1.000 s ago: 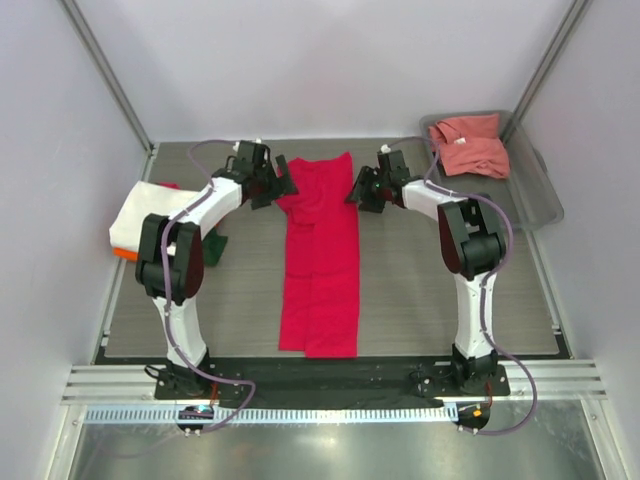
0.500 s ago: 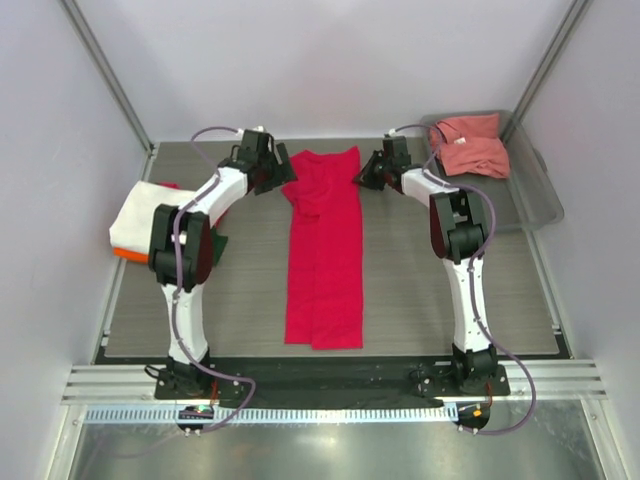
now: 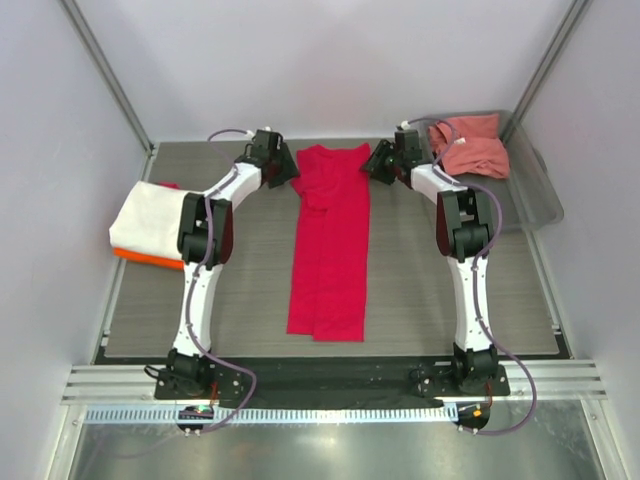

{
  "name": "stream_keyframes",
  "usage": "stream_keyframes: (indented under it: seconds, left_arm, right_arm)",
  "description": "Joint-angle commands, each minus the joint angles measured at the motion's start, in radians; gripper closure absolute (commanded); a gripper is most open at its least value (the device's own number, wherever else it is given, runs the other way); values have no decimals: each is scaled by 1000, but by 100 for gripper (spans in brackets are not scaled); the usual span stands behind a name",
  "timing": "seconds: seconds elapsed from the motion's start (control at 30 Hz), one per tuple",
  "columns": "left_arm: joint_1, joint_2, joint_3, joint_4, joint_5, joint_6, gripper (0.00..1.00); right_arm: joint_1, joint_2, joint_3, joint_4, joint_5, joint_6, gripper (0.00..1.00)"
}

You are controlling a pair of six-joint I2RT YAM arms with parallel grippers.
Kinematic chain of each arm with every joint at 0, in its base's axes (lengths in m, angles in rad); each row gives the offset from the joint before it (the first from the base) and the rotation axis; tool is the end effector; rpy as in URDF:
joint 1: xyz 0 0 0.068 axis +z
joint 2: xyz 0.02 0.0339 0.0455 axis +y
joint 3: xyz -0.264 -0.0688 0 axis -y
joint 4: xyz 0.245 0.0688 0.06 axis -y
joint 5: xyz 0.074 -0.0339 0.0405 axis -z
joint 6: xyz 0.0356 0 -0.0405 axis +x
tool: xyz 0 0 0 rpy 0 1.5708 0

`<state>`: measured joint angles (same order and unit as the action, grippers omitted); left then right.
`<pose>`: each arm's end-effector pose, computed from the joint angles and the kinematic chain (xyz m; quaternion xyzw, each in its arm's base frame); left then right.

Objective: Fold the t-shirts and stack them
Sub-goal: Fold the tshirt

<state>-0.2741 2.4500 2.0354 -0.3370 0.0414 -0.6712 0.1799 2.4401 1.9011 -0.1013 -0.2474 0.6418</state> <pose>0.5308 -0.1508 0.1633 -0.1728 0.9007 -0.1982 0.3459 0.5393 0.1069 0.1448 0.1491 0.8760 0.2789 0.3641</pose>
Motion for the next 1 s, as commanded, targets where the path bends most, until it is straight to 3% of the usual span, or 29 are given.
stream_keyframes:
  seconds: [0.0, 0.27, 0.37, 0.5, 0.67, 0.77, 0.97]
  left_arm:
    - [7, -142, -117, 120, 9, -21, 42]
    - [-5, -439, -495, 147, 49, -73, 30]
    - [-36, -603, -744, 142, 22, -91, 28]
    - [-76, -814, -994, 86, -21, -131, 28]
    - [-184, -1061, -1193, 15, -32, -146, 28]
    - [-246, -1131, -1293, -13, -32, -165, 28]
    - [-347, -1309, -1469, -16, -12, -243, 33]
  right_arm:
    - [6, -75, -51, -44, 66, -51, 47]
    - [61, -350, -327, -64, 122, -65, 40]
    - [111, -571, -558, -132, 183, -70, 47]
    - [176, -745, -822, -176, 211, -53, 51]
    - [268, -1028, -1120, -235, 197, 46, 51]
    - [322, -1175, -1262, -247, 142, 128, 50]
    - [493, -1322, -1402, -255, 142, 280, 52]
